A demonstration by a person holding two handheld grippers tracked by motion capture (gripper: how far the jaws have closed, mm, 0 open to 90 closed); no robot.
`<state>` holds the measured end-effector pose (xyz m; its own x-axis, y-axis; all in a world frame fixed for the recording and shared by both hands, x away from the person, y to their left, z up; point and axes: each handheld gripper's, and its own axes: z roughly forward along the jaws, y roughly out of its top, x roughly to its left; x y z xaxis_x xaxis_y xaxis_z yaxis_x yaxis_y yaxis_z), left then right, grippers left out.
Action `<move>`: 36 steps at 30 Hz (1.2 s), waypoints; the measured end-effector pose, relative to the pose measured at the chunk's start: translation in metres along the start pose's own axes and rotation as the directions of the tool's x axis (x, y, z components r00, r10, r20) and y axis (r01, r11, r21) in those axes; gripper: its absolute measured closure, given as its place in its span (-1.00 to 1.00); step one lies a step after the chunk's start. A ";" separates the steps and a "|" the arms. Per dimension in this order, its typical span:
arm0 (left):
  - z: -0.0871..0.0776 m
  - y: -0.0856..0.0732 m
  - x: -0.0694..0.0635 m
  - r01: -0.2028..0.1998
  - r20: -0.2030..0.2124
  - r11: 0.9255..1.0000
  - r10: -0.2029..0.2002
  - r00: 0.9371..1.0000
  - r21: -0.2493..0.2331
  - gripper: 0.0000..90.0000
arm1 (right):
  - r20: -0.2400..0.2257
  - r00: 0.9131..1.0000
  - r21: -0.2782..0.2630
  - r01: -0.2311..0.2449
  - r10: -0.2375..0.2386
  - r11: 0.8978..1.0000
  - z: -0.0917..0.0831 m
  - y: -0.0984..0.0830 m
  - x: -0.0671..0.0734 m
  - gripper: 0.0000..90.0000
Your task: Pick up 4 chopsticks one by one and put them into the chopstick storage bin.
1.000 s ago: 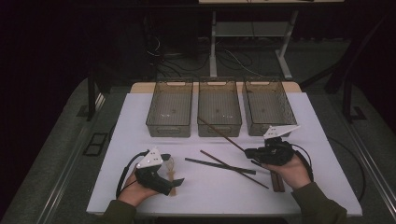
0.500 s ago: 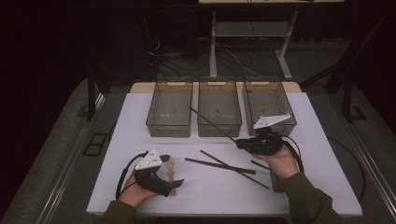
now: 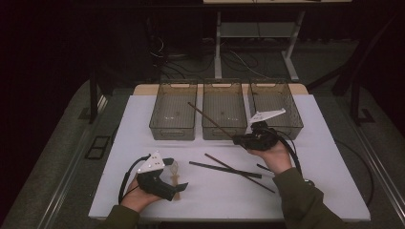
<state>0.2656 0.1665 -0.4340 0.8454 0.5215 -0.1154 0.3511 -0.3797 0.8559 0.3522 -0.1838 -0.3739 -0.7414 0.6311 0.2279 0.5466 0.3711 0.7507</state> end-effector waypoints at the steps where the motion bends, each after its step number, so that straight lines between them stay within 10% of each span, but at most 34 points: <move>1: 0.000 0.000 0.000 0.001 0.000 1.000 -0.001 1.000 -0.001 -1.00 | -0.001 1.000 0.000 0.002 -0.002 1.000 0.002 0.002 0.000 0.89; 36: 0.000 0.002 -0.002 0.001 0.003 1.000 -0.001 1.000 -0.003 -1.00 | 0.122 0.992 0.099 -0.047 0.035 0.994 0.081 0.105 -0.006 0.89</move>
<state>0.2648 0.1647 -0.4319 0.8464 0.5193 -0.1181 0.3507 -0.3766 0.8574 0.4454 -0.0931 -0.3466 -0.6687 0.7222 0.1766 0.6169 0.4064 0.6740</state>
